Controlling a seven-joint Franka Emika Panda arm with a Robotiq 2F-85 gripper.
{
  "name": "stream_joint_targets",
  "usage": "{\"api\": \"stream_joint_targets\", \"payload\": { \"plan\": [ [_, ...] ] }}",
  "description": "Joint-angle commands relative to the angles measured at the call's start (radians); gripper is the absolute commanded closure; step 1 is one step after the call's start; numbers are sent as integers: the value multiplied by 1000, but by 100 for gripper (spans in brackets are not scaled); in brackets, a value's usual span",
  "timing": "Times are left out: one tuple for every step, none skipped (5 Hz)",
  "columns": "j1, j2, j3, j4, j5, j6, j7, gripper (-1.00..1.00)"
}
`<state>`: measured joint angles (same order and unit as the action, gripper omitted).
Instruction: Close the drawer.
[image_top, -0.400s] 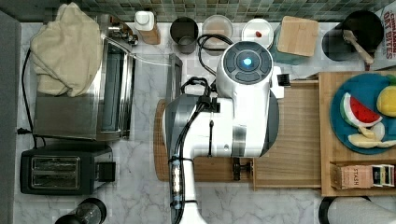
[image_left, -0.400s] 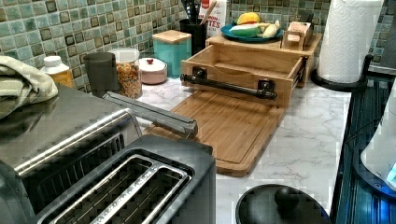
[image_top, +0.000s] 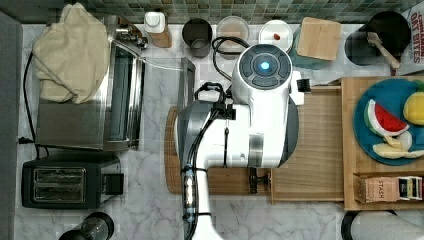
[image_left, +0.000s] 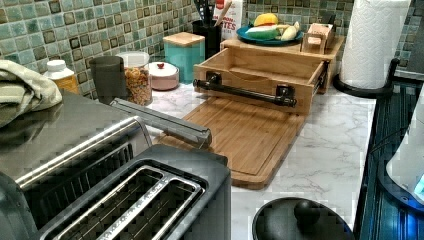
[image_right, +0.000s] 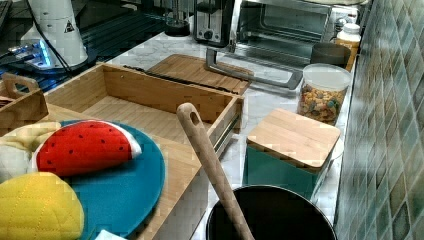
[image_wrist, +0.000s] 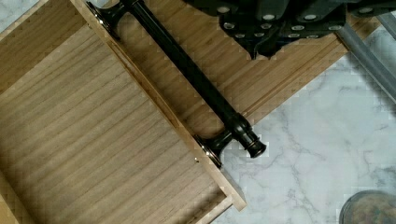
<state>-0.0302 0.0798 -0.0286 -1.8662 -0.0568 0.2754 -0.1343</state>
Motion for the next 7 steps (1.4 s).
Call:
{"api": "stream_joint_targets", "payload": {
  "plan": [
    [8,-12,27,-134,58,129,-248,100],
    [22,-30,61,-234,78,250,-300,100],
    [56,2,67,-283,19,340,-291,100],
    [50,21,80,-334,47,396,-355,100],
    [55,18,83,-391,8,448,-381,100],
    [52,24,81,-427,-73,475,-383,100],
    [77,42,69,-409,-253,421,-233,100]
  ]
}}
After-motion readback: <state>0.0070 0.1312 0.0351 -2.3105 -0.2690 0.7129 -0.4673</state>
